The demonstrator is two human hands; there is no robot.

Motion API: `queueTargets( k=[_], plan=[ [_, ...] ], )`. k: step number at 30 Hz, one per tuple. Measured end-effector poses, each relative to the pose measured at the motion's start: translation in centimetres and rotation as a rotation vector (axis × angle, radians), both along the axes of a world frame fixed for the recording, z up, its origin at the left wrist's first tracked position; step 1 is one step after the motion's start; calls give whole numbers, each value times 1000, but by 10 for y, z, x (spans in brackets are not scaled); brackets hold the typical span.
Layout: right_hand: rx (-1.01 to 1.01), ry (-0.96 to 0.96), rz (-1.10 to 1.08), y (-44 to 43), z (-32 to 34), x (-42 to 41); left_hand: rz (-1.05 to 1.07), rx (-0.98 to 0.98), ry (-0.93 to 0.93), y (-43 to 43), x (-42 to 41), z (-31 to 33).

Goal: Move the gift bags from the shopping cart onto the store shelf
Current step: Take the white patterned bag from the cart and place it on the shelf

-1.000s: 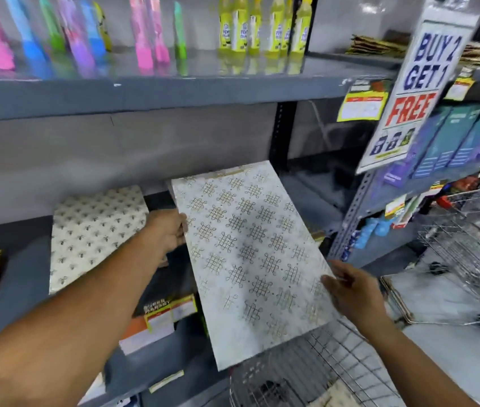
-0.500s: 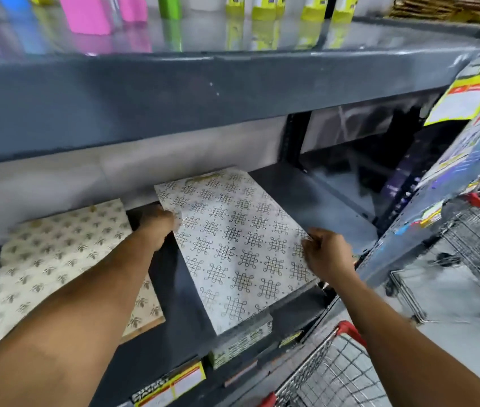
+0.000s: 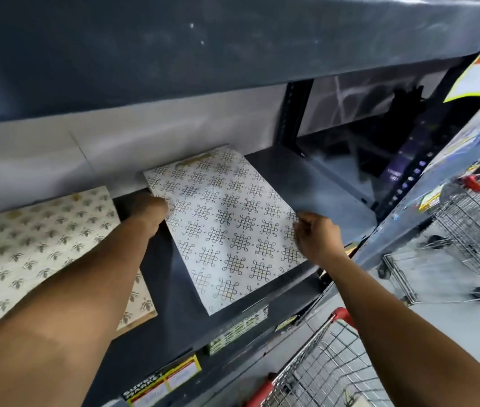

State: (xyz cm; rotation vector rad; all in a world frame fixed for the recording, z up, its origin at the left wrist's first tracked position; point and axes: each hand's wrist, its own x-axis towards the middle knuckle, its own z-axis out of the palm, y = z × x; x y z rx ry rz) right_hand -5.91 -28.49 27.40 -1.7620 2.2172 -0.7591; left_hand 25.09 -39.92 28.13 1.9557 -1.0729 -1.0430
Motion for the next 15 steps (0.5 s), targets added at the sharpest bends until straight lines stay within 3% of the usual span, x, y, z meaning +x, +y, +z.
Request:
queueTargets(
  k=[3,6,8,12,15],
  plan=[
    [-47,37,34,4,10,1,-40,1,-182,12,0,12],
    [-140,60,63,16,18,-1,-154,-62,-656,29,-7,27],
    [-225,92,104,35,21,-7,-227,-194,-818,48,-21,38],
    [-350,203,175,89,21,-33,-439,-572,-924,98,-72,52],
    [-286,138,196,154,1,-67,-679,-721,-811,160,-128,39]
  ],
)
